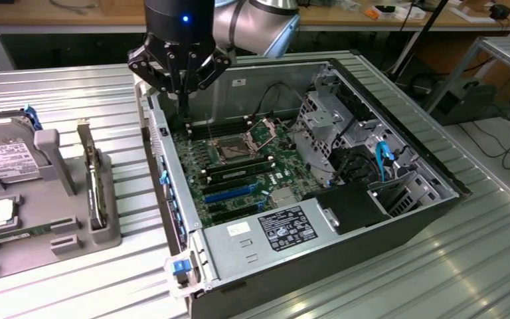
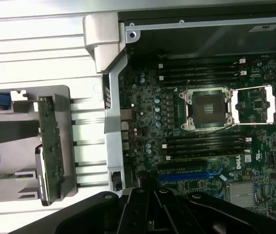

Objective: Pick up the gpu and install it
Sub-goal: 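Reach for the gpu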

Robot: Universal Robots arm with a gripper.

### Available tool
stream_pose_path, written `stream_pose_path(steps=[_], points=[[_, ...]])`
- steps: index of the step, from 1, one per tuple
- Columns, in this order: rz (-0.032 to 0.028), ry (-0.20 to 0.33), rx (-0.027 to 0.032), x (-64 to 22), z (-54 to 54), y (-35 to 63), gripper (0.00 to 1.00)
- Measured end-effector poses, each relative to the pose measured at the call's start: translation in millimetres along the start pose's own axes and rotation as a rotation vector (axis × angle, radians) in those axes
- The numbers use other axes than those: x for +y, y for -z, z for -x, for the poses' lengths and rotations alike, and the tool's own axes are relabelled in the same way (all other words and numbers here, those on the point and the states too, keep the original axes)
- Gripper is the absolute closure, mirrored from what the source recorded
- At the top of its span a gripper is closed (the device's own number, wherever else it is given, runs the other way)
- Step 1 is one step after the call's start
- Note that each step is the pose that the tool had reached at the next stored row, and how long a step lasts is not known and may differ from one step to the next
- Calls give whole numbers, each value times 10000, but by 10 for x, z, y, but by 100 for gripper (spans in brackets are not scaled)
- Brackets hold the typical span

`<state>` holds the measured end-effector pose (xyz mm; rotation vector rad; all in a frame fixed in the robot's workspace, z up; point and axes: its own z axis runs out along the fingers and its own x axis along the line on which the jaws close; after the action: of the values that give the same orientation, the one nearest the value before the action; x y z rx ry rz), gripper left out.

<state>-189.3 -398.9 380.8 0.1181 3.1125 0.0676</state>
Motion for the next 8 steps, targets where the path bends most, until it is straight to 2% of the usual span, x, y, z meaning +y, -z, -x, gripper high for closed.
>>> stream_pose_path(steps=[8], points=[[0,1,0,-6,-77,-10,89]])
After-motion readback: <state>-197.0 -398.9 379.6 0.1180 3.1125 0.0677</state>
